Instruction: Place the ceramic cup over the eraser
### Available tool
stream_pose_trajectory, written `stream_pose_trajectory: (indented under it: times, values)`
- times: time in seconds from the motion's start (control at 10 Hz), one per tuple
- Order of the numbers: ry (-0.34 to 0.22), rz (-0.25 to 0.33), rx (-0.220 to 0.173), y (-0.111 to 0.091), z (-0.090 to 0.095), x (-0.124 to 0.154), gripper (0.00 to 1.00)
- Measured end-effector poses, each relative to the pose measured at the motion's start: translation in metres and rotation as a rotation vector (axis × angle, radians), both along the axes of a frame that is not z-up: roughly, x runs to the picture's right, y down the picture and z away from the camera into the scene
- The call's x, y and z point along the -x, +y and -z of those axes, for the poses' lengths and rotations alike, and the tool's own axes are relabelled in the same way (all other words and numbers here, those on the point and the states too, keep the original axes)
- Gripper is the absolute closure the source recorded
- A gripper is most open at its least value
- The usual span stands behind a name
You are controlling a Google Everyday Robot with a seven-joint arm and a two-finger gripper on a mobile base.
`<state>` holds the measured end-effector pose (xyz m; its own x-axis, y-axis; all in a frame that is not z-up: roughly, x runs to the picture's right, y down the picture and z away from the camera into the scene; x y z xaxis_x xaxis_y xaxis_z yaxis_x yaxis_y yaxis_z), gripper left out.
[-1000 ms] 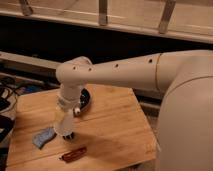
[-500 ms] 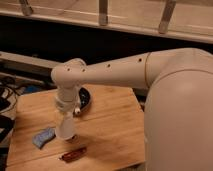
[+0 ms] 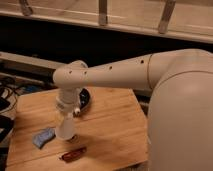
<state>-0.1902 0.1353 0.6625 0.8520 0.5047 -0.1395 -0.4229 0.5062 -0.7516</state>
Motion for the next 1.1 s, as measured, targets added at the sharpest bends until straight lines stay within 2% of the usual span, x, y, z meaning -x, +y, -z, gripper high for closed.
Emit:
stream_pose_trajectory:
  times: [0.1, 0.3, 0.4, 1.1]
  values:
    - [-0.002, 0.0, 0.0, 0.001, 0.0, 0.001, 0.56]
    - [-0.003, 0.001, -0.004, 0.004, -0.001, 0.002, 0.35]
    - [-0.002, 0.001, -0.004, 0.005, -0.002, 0.001, 0.29]
    - [0.0, 0.0, -0.01, 0.011, -0.006, 0.001, 0.27]
